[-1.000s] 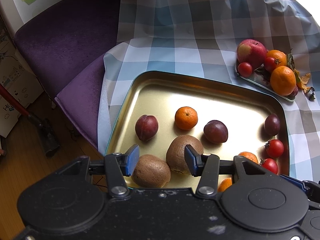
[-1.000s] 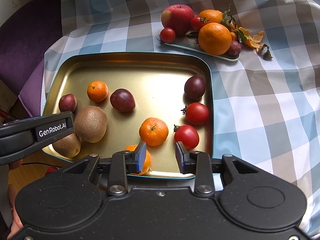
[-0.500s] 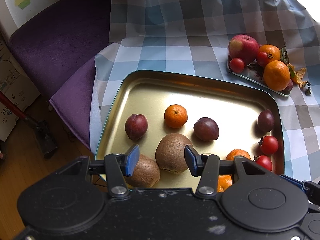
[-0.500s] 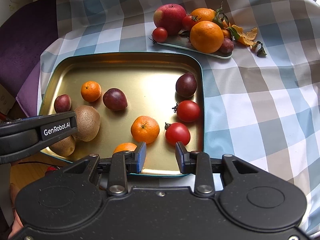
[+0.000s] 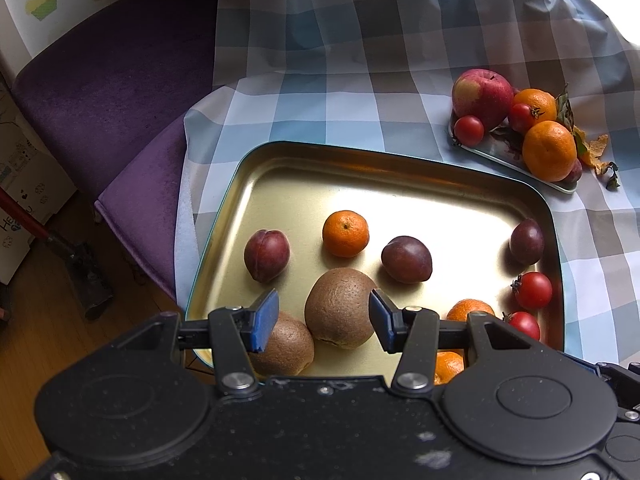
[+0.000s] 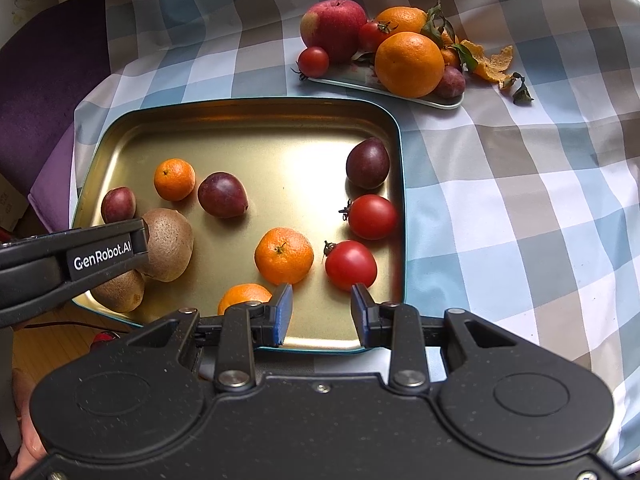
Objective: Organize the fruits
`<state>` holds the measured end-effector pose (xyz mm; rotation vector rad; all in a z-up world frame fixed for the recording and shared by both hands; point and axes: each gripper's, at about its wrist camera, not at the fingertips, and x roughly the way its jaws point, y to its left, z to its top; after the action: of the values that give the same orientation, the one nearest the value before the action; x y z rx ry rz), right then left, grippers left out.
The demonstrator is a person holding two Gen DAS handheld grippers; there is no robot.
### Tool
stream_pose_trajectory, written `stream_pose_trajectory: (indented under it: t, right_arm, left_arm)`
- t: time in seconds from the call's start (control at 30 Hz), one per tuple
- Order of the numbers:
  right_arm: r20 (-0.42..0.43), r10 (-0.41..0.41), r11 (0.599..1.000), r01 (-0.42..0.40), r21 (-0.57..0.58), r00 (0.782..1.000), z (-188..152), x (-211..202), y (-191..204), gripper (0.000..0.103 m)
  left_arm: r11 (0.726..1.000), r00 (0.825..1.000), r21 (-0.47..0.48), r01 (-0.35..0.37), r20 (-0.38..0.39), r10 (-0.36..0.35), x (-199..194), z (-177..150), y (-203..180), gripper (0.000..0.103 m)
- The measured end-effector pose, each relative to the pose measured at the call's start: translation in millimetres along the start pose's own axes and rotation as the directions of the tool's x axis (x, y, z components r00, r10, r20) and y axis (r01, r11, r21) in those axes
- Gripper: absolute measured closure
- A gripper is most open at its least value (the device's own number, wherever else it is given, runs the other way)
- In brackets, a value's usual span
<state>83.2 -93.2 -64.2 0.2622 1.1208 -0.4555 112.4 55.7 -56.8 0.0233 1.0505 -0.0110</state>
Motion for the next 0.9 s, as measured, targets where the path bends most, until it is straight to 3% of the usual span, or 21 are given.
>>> stream_pose_trajectory:
  t: [0.9]
  right_arm:
    - [0.008,0.000,1.000,0.000,-0.005,1.000,0.3,-3.2,0.4,0.062]
  left_arm:
    - [1.000,1.000,-0.006,0.003,-0.001,-0.003,-2.4,-1.9,0.5,0.052]
